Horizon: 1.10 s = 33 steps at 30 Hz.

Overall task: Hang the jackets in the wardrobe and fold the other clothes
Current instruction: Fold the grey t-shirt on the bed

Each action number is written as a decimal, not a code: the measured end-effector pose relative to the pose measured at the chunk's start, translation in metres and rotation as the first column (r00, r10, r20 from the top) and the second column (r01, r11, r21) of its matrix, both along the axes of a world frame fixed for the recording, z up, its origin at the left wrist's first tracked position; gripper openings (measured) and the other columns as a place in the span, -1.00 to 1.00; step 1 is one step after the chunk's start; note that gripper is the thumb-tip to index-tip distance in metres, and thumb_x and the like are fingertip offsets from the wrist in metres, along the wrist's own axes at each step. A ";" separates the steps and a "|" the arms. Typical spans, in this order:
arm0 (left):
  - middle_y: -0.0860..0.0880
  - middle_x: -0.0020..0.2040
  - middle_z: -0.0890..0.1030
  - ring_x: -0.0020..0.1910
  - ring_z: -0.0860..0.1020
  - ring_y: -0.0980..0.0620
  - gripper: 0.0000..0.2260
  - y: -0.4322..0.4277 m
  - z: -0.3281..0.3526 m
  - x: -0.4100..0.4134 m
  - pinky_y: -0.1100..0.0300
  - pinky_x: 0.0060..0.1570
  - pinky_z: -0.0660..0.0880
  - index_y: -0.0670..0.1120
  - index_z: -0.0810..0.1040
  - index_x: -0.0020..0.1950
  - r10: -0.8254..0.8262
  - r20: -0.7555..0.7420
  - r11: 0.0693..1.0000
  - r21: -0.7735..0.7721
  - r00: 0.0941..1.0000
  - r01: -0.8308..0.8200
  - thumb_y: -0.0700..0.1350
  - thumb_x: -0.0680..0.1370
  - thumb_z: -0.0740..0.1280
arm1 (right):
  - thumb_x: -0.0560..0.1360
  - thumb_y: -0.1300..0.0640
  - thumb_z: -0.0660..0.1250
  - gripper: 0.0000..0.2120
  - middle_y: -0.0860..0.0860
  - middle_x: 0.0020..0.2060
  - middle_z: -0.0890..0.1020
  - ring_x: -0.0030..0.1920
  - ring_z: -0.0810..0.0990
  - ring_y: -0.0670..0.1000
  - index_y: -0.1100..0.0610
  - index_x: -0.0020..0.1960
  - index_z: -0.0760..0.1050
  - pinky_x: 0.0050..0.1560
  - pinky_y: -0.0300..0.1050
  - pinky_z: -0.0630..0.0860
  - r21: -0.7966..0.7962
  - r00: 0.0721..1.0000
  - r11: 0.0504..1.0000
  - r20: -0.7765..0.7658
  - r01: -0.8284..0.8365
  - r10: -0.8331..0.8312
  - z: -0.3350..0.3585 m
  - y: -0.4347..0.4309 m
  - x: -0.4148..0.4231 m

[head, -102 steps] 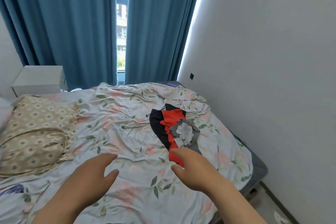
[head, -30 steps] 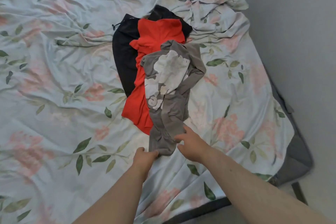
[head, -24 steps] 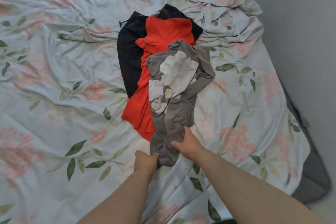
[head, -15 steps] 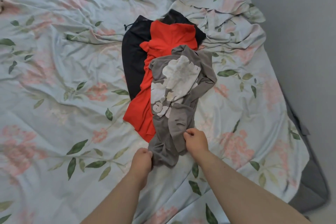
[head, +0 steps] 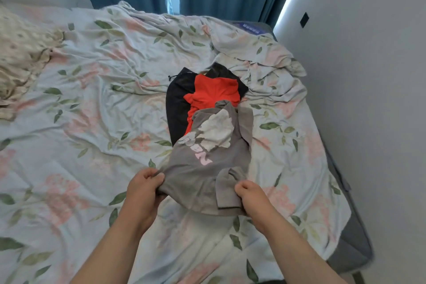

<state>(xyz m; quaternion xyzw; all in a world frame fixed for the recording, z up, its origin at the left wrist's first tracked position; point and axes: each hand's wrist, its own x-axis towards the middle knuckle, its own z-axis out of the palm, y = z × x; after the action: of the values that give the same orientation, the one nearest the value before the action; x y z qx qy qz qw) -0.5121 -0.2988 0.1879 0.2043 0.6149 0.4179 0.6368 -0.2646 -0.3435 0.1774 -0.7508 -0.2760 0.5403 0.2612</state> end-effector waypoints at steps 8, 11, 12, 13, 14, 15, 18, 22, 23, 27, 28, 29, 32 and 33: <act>-0.04 -0.35 0.49 -0.44 0.48 0.11 -0.78 0.001 0.153 -0.050 0.28 -0.47 0.46 -0.16 0.45 -0.17 -0.183 -0.002 0.938 0.299 0.983 0.175 -0.43 0.58 0.21 | 0.56 0.09 0.27 -0.78 -0.09 -0.31 0.55 -0.30 0.52 -0.10 -0.09 -0.25 0.46 -0.28 -0.21 0.41 0.081 0.825 0.855 0.323 -0.512 0.463 0.129 0.002 -0.071; -0.06 -0.36 0.53 -0.42 0.54 0.08 -0.82 -0.006 0.209 -0.066 0.24 -0.44 0.52 -0.19 0.44 -0.15 -0.115 0.083 0.925 0.373 0.990 0.076 -0.42 0.58 0.20 | 0.46 -0.01 0.43 -0.82 -0.13 -0.04 0.65 -0.11 0.61 -0.20 -0.21 0.02 0.53 -0.06 -0.36 0.52 0.314 0.896 0.839 0.157 -0.444 0.416 0.184 0.004 -0.113; -0.07 -0.36 0.54 -0.40 0.56 0.07 -0.83 -0.009 0.227 -0.072 0.22 -0.40 0.56 -0.20 0.44 -0.15 -0.076 0.114 0.925 0.380 0.991 0.027 -0.41 0.59 0.20 | 0.38 -0.07 0.46 -0.70 -0.19 0.01 0.66 -0.03 0.61 -0.26 -0.20 0.09 0.54 0.00 -0.41 0.50 0.365 0.881 0.807 0.101 -0.464 0.461 0.201 0.002 -0.130; -0.09 -0.35 0.56 -0.38 0.58 0.05 -0.84 -0.013 0.242 -0.074 0.19 -0.36 0.59 -0.21 0.44 -0.14 -0.039 0.136 0.924 0.382 0.990 -0.016 -0.40 0.59 0.21 | 0.32 -0.10 0.48 -0.58 -0.23 0.05 0.65 0.06 0.60 -0.28 -0.18 0.16 0.54 0.09 -0.39 0.49 0.401 0.860 0.776 0.065 -0.487 0.506 0.212 -0.002 -0.147; -0.11 -0.33 0.56 -0.35 0.59 0.01 -0.86 -0.016 0.258 -0.079 0.14 -0.31 0.61 -0.22 0.44 -0.14 -0.011 0.144 0.919 0.392 0.990 -0.047 -0.39 0.58 0.23 | 0.28 -0.09 0.49 -0.48 -0.25 0.07 0.65 0.12 0.59 -0.26 -0.14 0.23 0.52 0.16 -0.33 0.50 0.448 0.849 0.749 0.041 -0.488 0.528 0.221 -0.007 -0.167; -0.15 -0.30 0.56 -0.31 0.59 -0.04 -0.88 -0.020 0.271 -0.082 0.06 -0.24 0.60 -0.23 0.45 -0.12 0.009 0.138 0.914 0.401 0.990 -0.064 -0.39 0.58 0.25 | 0.26 -0.04 0.51 -0.41 -0.24 0.08 0.65 0.16 0.60 -0.23 -0.09 0.28 0.49 0.20 -0.26 0.51 0.486 0.851 0.739 0.019 -0.466 0.524 0.227 -0.012 -0.187; -0.21 -0.18 0.55 -0.21 0.57 -0.11 -0.90 -0.031 0.307 -0.097 -0.09 -0.01 0.56 -0.22 0.46 -0.05 0.021 0.091 0.894 0.445 0.996 -0.059 -0.39 0.55 0.32 | 0.31 0.09 0.52 -0.48 -0.17 0.01 0.70 0.08 0.65 -0.19 -0.03 0.25 0.51 0.06 -0.30 0.55 0.562 0.921 0.765 -0.016 -0.313 0.389 0.241 -0.024 -0.236; -0.15 -0.21 0.56 -0.30 0.62 0.02 -0.85 -0.038 0.348 -0.134 0.13 -0.21 0.60 -0.19 0.45 -0.01 -0.014 0.043 0.855 0.519 0.999 -0.010 -0.40 0.55 0.33 | 0.52 0.25 0.36 -0.77 -0.15 -0.39 0.62 -0.26 0.54 -0.18 -0.05 -0.21 0.57 -0.28 -0.36 0.39 0.590 0.968 0.768 0.132 -0.248 0.212 0.267 -0.026 -0.265; -0.14 -0.22 0.56 -0.32 0.62 0.06 -0.85 -0.039 0.358 -0.144 0.18 -0.25 0.60 -0.18 0.45 0.00 -0.011 0.028 0.841 0.540 1.000 -0.006 -0.40 0.55 0.33 | 0.54 0.25 0.34 -0.72 -0.15 -0.45 0.58 -0.32 0.49 -0.19 -0.03 -0.28 0.54 -0.32 -0.31 0.36 0.590 0.966 0.765 0.143 -0.257 0.215 0.275 -0.026 -0.266; -0.12 -0.20 0.55 -0.28 0.61 0.08 -0.87 -0.031 0.399 -0.183 0.18 -0.26 0.61 -0.16 0.51 0.00 0.049 -0.079 0.783 0.622 0.996 0.011 -0.36 0.55 0.36 | 0.57 0.23 0.31 -0.74 -0.06 -0.40 0.53 -0.31 0.45 -0.11 0.14 -0.30 0.50 -0.23 -0.09 0.36 0.644 0.938 0.685 0.186 -0.341 0.292 0.324 -0.010 -0.270; -0.10 -0.21 0.56 -0.29 0.61 0.09 -0.89 -0.029 0.406 -0.193 0.15 -0.27 0.62 -0.16 0.53 -0.02 0.083 -0.113 0.773 0.634 0.990 0.007 -0.35 0.55 0.36 | 0.57 0.22 0.31 -0.76 -0.04 -0.37 0.52 -0.29 0.45 -0.09 0.20 -0.27 0.49 -0.21 -0.07 0.36 0.669 0.934 0.654 0.202 -0.352 0.295 0.338 -0.008 -0.268; -0.09 -0.23 0.56 -0.30 0.60 0.09 -0.91 -0.029 0.422 -0.207 0.13 -0.30 0.62 -0.16 0.55 -0.06 0.130 -0.151 0.753 0.658 0.980 0.002 -0.34 0.55 0.36 | 0.57 0.21 0.32 -0.75 -0.02 -0.36 0.50 -0.29 0.43 -0.10 0.21 -0.27 0.47 -0.21 -0.07 0.36 0.707 0.929 0.608 0.225 -0.363 0.292 0.361 -0.006 -0.270; -0.07 -0.26 0.60 -0.25 0.59 -0.01 -0.89 -0.013 0.436 -0.230 0.09 -0.34 0.58 -0.12 0.60 -0.14 0.218 -0.250 0.758 0.653 0.943 -0.002 -0.29 0.55 0.37 | 0.55 0.09 0.35 -0.69 -0.06 -0.42 0.43 -0.36 0.37 -0.14 0.09 -0.35 0.40 -0.28 -0.19 0.35 0.736 0.918 0.552 0.278 -0.392 0.281 0.402 0.014 -0.265; -0.07 -0.25 0.62 -0.23 0.59 -0.03 -0.89 -0.011 0.442 -0.237 0.11 -0.34 0.56 -0.11 0.62 -0.13 0.233 -0.252 0.755 0.655 0.939 -0.012 -0.28 0.55 0.37 | 0.55 0.06 0.35 -0.68 -0.07 -0.42 0.44 -0.37 0.38 -0.15 0.09 -0.34 0.42 -0.28 -0.21 0.37 0.735 0.911 0.541 0.297 -0.409 0.286 0.416 0.018 -0.266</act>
<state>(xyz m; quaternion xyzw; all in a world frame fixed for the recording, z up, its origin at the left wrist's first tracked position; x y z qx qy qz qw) -0.7494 -0.3101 0.6302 0.4338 0.5402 0.6062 0.3906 -0.5301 -0.3254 0.5939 -0.5263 -0.6446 0.3513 0.4291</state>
